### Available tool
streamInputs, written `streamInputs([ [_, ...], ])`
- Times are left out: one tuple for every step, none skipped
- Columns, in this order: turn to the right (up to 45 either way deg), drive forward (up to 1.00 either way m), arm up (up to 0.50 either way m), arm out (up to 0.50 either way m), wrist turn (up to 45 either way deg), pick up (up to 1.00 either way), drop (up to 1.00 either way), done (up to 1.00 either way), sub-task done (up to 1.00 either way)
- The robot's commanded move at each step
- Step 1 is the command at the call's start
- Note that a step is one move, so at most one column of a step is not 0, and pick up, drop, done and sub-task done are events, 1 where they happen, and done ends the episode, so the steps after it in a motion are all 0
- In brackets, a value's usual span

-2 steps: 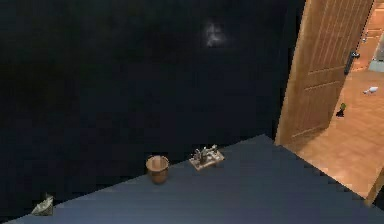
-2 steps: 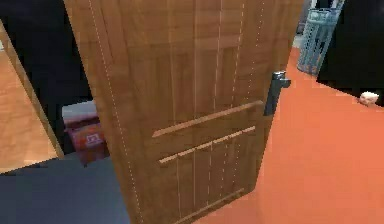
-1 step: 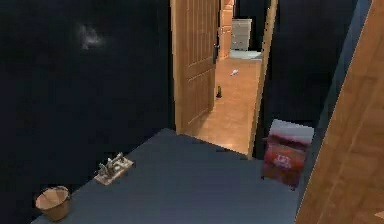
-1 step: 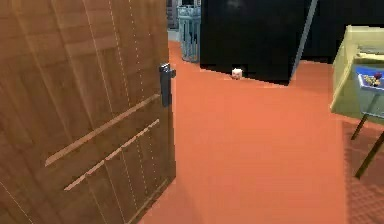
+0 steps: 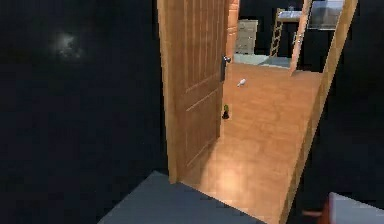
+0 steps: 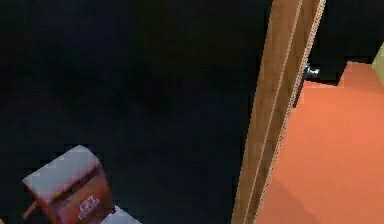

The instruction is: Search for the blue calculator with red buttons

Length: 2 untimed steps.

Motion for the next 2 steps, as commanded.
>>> streamInputs([
  [9.0, 0.0, 0.0, 0.0, 0.0, 0.0, 0.0, 0.0, 0.0],
  [0.0, 0.95, 0.0, 0.0, 0.0, 0.0, 0.0, 0.0, 0.0],
])
